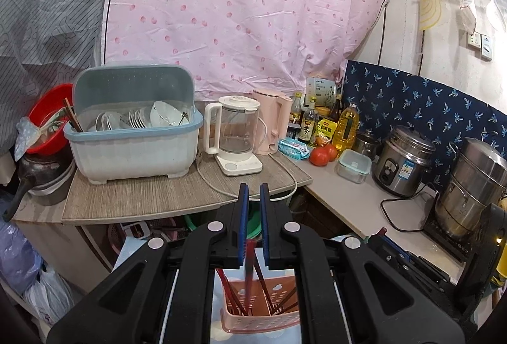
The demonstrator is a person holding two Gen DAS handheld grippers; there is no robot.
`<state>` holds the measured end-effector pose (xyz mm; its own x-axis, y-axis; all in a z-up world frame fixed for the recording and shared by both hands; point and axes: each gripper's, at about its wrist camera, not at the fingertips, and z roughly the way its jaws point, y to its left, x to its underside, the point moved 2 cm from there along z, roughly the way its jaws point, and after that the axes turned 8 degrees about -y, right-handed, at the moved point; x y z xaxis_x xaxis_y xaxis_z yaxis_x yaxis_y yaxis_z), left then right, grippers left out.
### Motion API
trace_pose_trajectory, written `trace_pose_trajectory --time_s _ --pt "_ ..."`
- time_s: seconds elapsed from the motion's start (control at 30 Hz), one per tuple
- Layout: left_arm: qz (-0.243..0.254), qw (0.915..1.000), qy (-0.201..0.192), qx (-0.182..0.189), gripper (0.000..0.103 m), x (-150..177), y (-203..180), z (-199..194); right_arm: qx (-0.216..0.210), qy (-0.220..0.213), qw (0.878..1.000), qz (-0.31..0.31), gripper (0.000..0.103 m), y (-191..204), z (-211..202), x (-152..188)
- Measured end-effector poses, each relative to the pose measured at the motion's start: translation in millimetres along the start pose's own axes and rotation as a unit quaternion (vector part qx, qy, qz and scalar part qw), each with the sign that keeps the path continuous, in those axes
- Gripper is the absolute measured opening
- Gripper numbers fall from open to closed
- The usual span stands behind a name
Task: Organize utensils
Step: 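Lower the chopsticks into the pink holder and open both tools, then move both open tools down toward the green chopstick and gold spoon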
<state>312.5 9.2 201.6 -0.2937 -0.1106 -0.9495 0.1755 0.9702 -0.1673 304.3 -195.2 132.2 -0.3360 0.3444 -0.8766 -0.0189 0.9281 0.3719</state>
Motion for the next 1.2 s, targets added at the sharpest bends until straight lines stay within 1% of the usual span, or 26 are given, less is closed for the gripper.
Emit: trace_pose_trajectory --time_s 0.07,0.13,0.2,0.6,1.03,1.2 --pt "-0.003 1.0000 0.002 0.001 0.008 1.8 0.6 -0.2 0.005 -0.005 1.000 0.003 0.012 -2.1 -2.3 1.0" --pt "-0.005 1.0000 0.005 -0.001 0.022 3.6 1.6 -0.4 0.007 -0.006 1.000 0.006 0.015 -4.1 -4.3 0.9" --pt "-0.007 0.9999 0.006 -0.004 0.025 5.2 2.6 -1.7 0.008 -0.006 1.000 0.007 0.015 -5.5 -6.9 1.2" --pt "-0.010 0.9997 0.024 0.001 0.025 22.2 1.5 -20.1 0.004 -0.007 1.000 -0.009 0.015 4.0 -36.2 8.7" --pt "-0.003 0.9991 0.043 0.007 0.025 47.6 -7.7 -50.5 -0.002 0.013 1.000 -0.010 0.015 8.2 -72.4 39.2" --pt "0.003 0.9985 0.054 0.010 0.025 63.8 -11.9 -62.2 0.000 0.022 1.000 -0.017 0.015 6.2 -90.1 55.8"
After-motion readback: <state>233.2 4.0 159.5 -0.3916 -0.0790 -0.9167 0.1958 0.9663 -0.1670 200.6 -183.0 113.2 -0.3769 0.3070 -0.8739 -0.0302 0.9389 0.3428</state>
